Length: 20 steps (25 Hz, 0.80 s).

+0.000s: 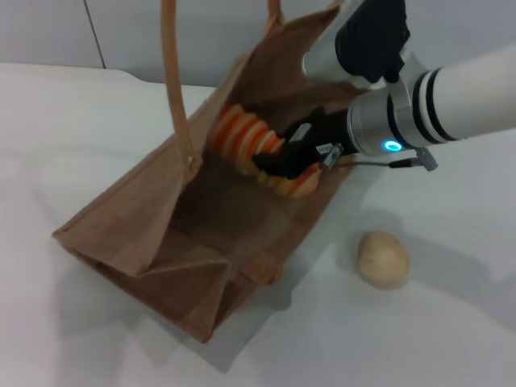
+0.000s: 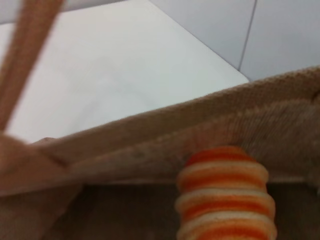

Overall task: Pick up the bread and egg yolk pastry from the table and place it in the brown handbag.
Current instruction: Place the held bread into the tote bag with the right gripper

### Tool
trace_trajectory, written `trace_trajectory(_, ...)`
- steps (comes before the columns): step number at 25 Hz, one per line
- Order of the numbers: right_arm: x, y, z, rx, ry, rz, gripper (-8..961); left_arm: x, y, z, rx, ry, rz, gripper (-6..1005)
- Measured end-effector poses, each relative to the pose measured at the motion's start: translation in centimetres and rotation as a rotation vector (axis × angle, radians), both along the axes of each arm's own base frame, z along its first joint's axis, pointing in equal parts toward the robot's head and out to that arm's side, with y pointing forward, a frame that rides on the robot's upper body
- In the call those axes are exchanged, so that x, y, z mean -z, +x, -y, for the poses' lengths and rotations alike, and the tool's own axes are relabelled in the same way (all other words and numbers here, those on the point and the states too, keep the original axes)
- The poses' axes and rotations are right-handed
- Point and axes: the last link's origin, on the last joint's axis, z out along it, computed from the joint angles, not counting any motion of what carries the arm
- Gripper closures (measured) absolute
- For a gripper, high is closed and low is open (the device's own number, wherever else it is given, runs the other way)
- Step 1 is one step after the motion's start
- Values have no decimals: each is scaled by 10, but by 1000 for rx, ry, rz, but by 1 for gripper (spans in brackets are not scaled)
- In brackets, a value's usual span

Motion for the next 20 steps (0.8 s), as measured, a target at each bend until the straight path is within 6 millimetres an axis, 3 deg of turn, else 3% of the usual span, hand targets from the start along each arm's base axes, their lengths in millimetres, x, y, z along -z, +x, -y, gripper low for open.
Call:
trace_trajectory(13, -2, -1, -30, 12, 135, -21, 597, 16, 13, 4, 30, -44, -7, 879)
trace_trajectory(20, 5, 2, -34, 10, 150, 12, 580, 17, 14, 4, 31, -43, -3, 879)
